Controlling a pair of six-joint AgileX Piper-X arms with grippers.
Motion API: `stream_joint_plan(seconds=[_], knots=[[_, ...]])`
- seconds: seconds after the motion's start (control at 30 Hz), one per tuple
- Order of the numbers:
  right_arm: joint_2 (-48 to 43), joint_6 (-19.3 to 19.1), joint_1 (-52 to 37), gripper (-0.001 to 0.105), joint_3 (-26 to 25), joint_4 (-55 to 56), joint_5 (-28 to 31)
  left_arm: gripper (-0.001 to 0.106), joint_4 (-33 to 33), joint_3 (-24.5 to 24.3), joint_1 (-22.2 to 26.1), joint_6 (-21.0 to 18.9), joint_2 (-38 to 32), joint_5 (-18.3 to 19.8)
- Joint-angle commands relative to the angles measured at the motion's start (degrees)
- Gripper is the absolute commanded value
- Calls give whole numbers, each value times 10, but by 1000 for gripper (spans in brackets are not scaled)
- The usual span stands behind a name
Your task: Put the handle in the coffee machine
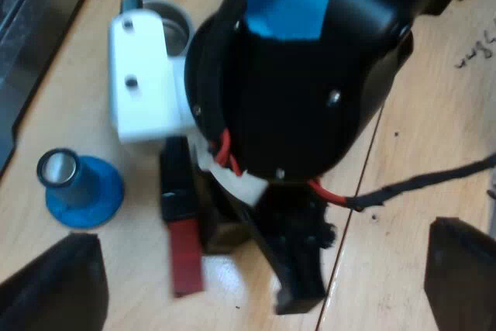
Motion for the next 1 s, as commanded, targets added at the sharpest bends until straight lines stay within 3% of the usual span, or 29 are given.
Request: stream_joint_plan(seconds=[0.03,0.17,0.4,0.53,0.63,0.67,0.73,1.0], knots=[[3,-4,-1,0,-5,0,13,83,5,-3,1,3,-10,-10],[0,-3,-1,0,-5,40,-13,83,5,-3,1,3,-30,-11],[-54,0,1,1,-5,150,-9,83,6,-3,1,3,-54,-18],[-90,-5,1,24,-5,216,-1,83,13,-3,1,3,-54,-18],[-116,-8,1,52,-5,255,2,83,15,-3,1,3,-54,-17],[-116,-8,1,52,-5,255,2,83,15,-3,1,3,-54,-17],[-161,-14,1,83,-5,307,12,83,15,-3,1,3,-54,-16],[-227,-12,-7,83,-5,358,68,83,13,-3,1,3,-54,-14]])
